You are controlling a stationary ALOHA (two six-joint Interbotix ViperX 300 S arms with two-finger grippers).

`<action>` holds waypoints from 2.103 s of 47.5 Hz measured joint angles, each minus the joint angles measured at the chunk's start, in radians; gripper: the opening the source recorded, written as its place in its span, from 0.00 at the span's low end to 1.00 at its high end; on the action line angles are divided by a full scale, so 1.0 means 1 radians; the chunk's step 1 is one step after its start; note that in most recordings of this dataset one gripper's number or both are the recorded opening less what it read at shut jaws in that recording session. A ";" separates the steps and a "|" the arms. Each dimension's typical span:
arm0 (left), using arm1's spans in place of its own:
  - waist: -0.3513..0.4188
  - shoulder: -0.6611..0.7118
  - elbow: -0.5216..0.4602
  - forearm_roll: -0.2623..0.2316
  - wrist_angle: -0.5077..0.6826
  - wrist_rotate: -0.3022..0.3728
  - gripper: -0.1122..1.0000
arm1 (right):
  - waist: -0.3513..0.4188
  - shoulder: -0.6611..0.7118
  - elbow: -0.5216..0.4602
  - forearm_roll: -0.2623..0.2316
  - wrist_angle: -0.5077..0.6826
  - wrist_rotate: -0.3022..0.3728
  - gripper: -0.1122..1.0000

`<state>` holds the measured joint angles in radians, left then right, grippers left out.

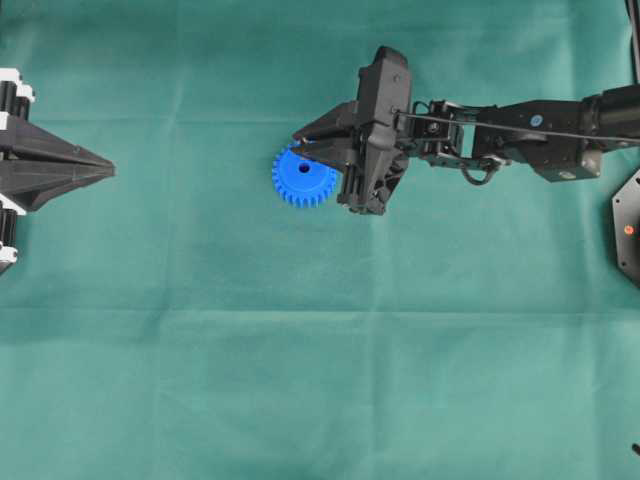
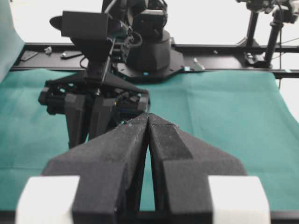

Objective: Insert the shaft placed at a random location into the center hole of the medium gear at another random location.
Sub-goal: 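Carry the shaft left and position it above the blue gear's hole, then lower the shaft into the gear's center hole with the right gripper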

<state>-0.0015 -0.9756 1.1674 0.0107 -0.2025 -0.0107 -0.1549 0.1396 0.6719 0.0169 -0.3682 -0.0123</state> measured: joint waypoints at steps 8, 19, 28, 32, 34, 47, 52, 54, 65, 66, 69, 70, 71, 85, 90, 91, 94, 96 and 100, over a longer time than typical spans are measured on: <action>0.002 0.000 0.000 -0.002 0.002 0.000 0.10 | 0.000 0.034 -0.005 0.000 0.000 0.000 0.22; 0.002 0.000 0.000 0.000 0.000 0.000 0.10 | 0.002 0.054 -0.020 0.000 -0.009 0.000 0.22; 0.002 0.000 0.000 0.000 0.002 0.000 0.10 | 0.002 0.054 -0.020 0.002 -0.009 0.000 0.22; 0.002 0.000 0.000 0.000 0.002 0.000 0.10 | 0.002 0.051 -0.020 0.002 -0.008 0.000 0.22; 0.000 0.000 0.000 0.000 0.002 0.000 0.10 | 0.002 0.048 -0.020 0.002 -0.005 0.000 0.22; 0.000 0.000 0.000 0.000 0.000 0.000 0.10 | 0.002 -0.029 -0.015 0.002 0.054 0.000 0.22; 0.000 0.000 0.000 0.000 0.000 0.000 0.10 | 0.002 -0.049 -0.012 0.002 0.069 0.000 0.22; 0.000 0.000 0.000 0.000 0.002 0.000 0.10 | 0.003 -0.052 -0.011 0.002 0.072 0.000 0.22; 0.002 0.000 0.000 0.000 0.002 0.000 0.10 | 0.011 -0.048 -0.009 0.002 0.071 0.000 0.22; 0.000 0.000 0.000 0.000 0.002 0.000 0.10 | 0.012 -0.046 -0.009 0.002 0.071 0.000 0.22; 0.000 0.000 0.000 0.000 0.000 0.000 0.10 | 0.012 -0.032 -0.009 0.002 0.064 0.000 0.22; 0.000 0.000 0.000 -0.002 0.002 0.000 0.10 | 0.012 -0.026 -0.009 0.002 0.063 0.000 0.22; 0.000 0.000 0.000 0.000 0.002 0.000 0.10 | 0.012 -0.020 -0.009 0.002 0.060 0.000 0.22; 0.002 0.000 0.000 -0.002 0.002 0.000 0.10 | 0.012 0.046 -0.009 0.006 0.009 0.000 0.22; 0.002 0.000 0.000 -0.002 0.002 0.000 0.10 | 0.012 0.051 -0.008 0.009 0.006 0.000 0.22; 0.000 0.000 0.000 -0.002 0.002 0.000 0.10 | 0.012 0.051 -0.008 0.009 0.006 0.000 0.22; 0.002 0.000 0.000 0.000 0.002 0.000 0.10 | 0.012 0.052 -0.006 0.011 0.005 0.000 0.22; 0.000 0.000 0.000 0.000 0.002 0.000 0.10 | 0.014 0.052 -0.006 0.011 0.005 0.000 0.22; 0.002 0.000 0.000 -0.002 0.000 0.000 0.10 | 0.014 0.052 -0.005 0.011 0.005 0.000 0.22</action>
<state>0.0000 -0.9756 1.1674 0.0092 -0.2025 -0.0107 -0.1411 0.1917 0.6673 0.0276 -0.3636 -0.0123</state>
